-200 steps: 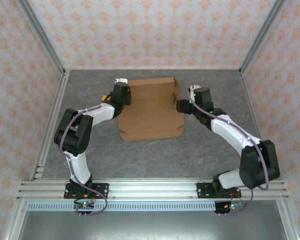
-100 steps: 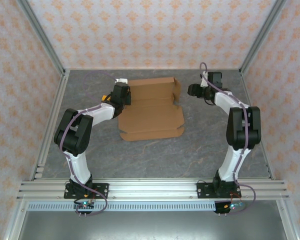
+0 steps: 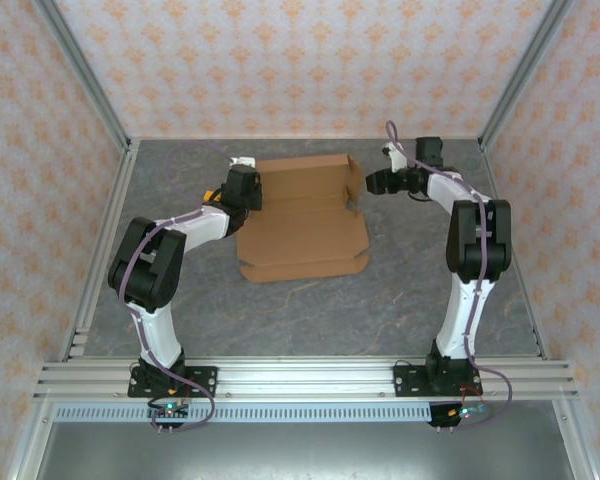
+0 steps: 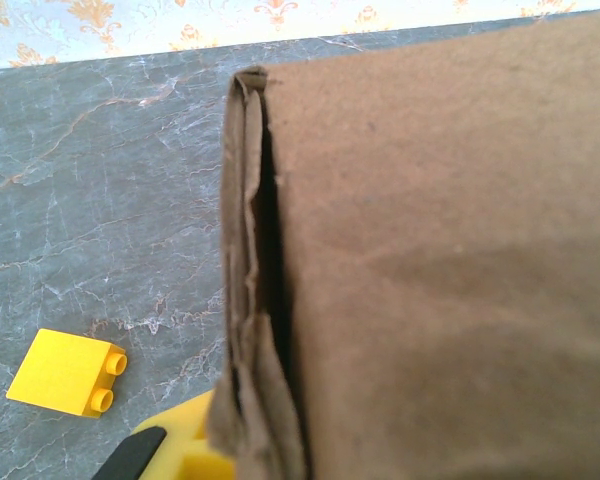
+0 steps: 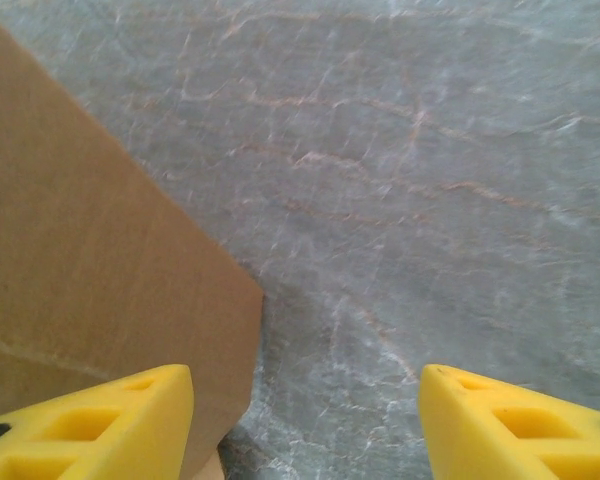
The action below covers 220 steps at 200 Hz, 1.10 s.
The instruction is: Fold the paper box
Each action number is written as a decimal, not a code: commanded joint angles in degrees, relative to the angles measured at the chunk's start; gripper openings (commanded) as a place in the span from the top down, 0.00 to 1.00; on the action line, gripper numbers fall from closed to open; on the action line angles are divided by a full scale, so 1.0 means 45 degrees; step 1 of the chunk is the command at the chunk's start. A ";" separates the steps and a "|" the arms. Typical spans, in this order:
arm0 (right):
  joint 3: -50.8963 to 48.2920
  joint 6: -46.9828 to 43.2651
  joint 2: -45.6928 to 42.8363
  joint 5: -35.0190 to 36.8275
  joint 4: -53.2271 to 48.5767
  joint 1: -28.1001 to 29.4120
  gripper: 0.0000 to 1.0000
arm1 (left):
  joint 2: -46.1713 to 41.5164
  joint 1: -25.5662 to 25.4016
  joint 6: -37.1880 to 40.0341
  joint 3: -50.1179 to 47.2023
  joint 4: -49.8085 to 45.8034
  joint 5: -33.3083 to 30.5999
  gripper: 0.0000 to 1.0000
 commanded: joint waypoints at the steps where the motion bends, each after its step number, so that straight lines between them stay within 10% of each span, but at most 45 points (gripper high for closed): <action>1: 0.0883 -0.1551 0.0615 -0.1743 -0.0920 -0.0021 0.40 | -0.0418 -0.0101 0.0286 0.0268 -0.0435 -0.0138 1.00; 220: 0.3956 -0.6926 0.2067 -0.3253 -0.6018 0.0662 0.44 | -0.0496 -0.0101 0.0335 0.0247 -0.0540 -0.0135 1.00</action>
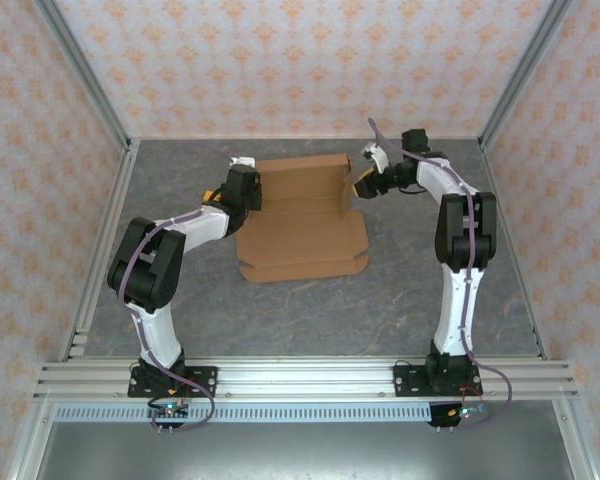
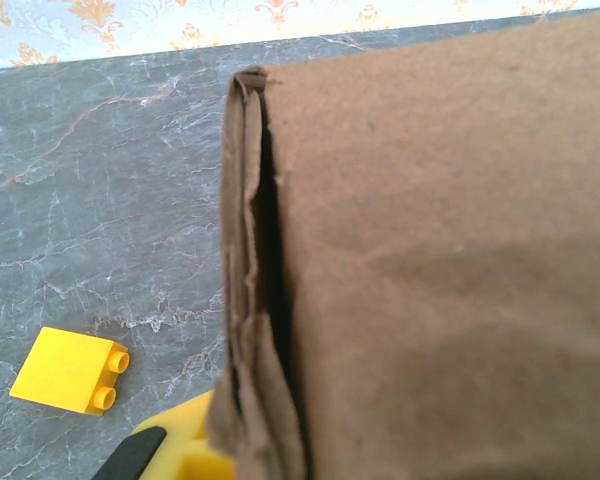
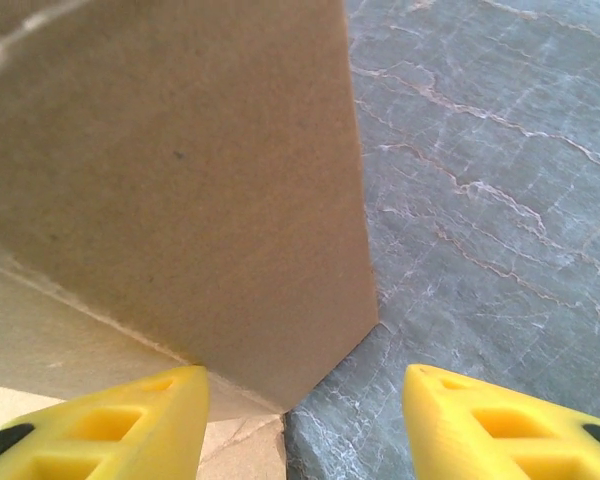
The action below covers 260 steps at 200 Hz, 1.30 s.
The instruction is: Fold the paper box
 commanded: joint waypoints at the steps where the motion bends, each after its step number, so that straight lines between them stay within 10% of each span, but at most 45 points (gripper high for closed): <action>1: 0.0537 -0.2060 0.0243 -0.0949 -0.1698 0.0065 0.44 | -0.0453 -0.0101 0.0344 0.0241 -0.0446 -0.0130 1.00; 151: 0.2176 -0.2853 0.1019 -0.1278 -0.1932 0.0738 0.44 | -0.0465 -0.0092 0.0376 0.0280 -0.0547 -0.0034 1.00; 260: -0.0819 0.0706 -0.0324 0.1387 0.4238 0.1203 0.43 | -0.0490 -0.0102 0.0400 0.0281 -0.0537 0.0210 1.00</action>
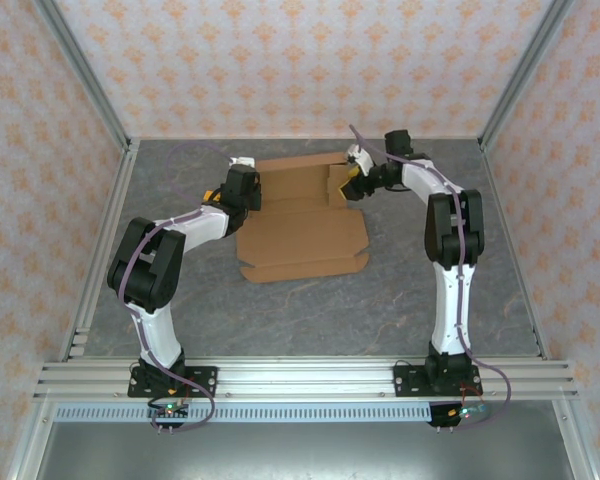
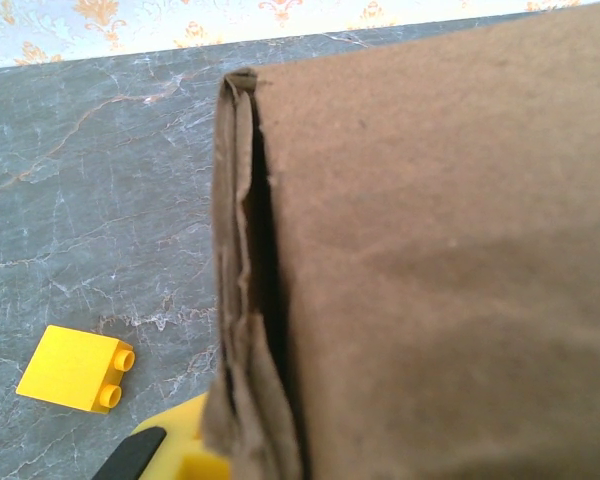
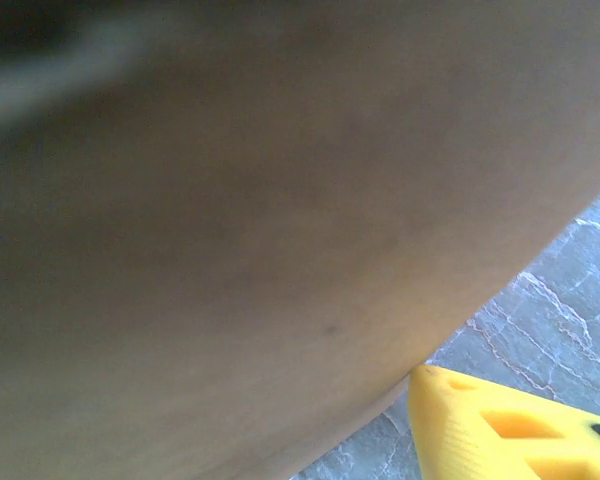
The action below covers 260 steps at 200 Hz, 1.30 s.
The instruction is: Fold the paper box
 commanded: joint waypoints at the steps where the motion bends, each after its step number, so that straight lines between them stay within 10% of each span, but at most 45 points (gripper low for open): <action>1: -0.0944 0.1278 -0.0988 0.0778 0.2605 0.0243 0.43 | -0.0486 -0.0106 0.0350 0.0290 -0.0486 0.0215 1.00; 113: -0.3318 0.3843 -0.1641 0.4045 0.7236 0.0915 0.55 | -0.0523 -0.0116 0.0319 0.0318 -0.0537 0.0316 1.00; 260: -0.3849 0.8070 -0.1841 1.0876 0.8014 0.2135 0.73 | -0.0633 -0.0116 0.0217 0.0338 -0.0615 0.0426 1.00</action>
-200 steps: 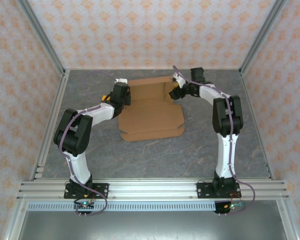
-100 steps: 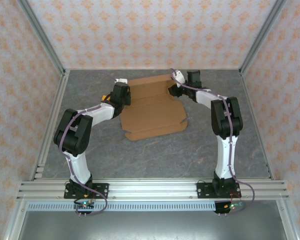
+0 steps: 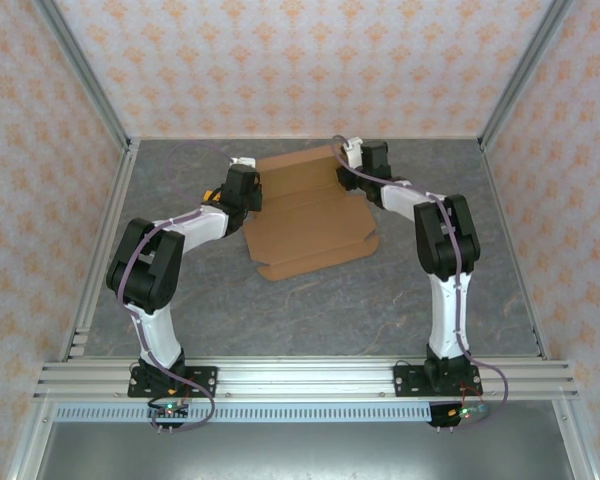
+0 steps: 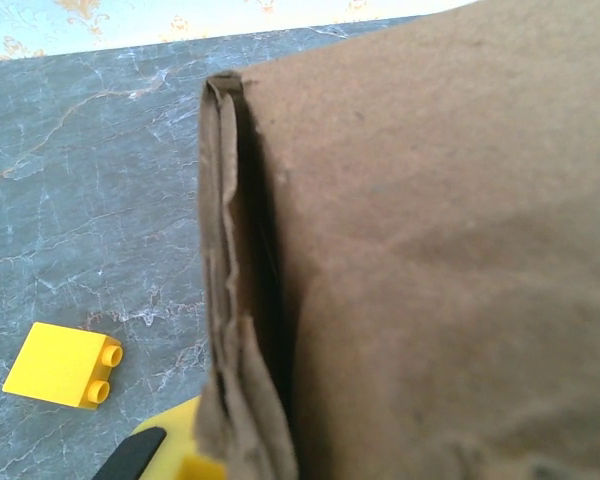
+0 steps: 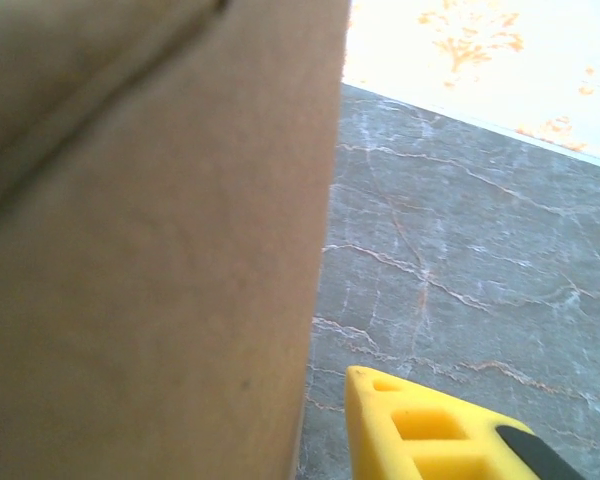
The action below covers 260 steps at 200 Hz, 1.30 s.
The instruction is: Fold the paper box
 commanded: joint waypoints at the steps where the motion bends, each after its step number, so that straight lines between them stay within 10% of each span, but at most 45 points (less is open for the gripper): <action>1: -0.0230 0.0885 -0.0464 0.2154 0.0379 0.0227 0.73 | -0.0531 -0.0106 0.0224 0.0319 -0.0385 0.0101 1.00; 80: -0.0165 0.3679 -0.0362 0.4795 -0.0282 0.0427 0.76 | -0.0535 -0.0106 0.0222 0.0291 -0.0376 0.0121 1.00; 189: 0.0191 0.2378 -0.0280 0.1842 -0.0498 0.0016 0.66 | -0.0473 -0.0099 0.0287 0.0329 -0.0405 0.0078 1.00; 260: 0.0721 0.3406 0.0092 0.5294 -0.1598 0.0444 0.76 | -0.0477 -0.0102 0.0260 0.0336 -0.0419 0.0074 1.00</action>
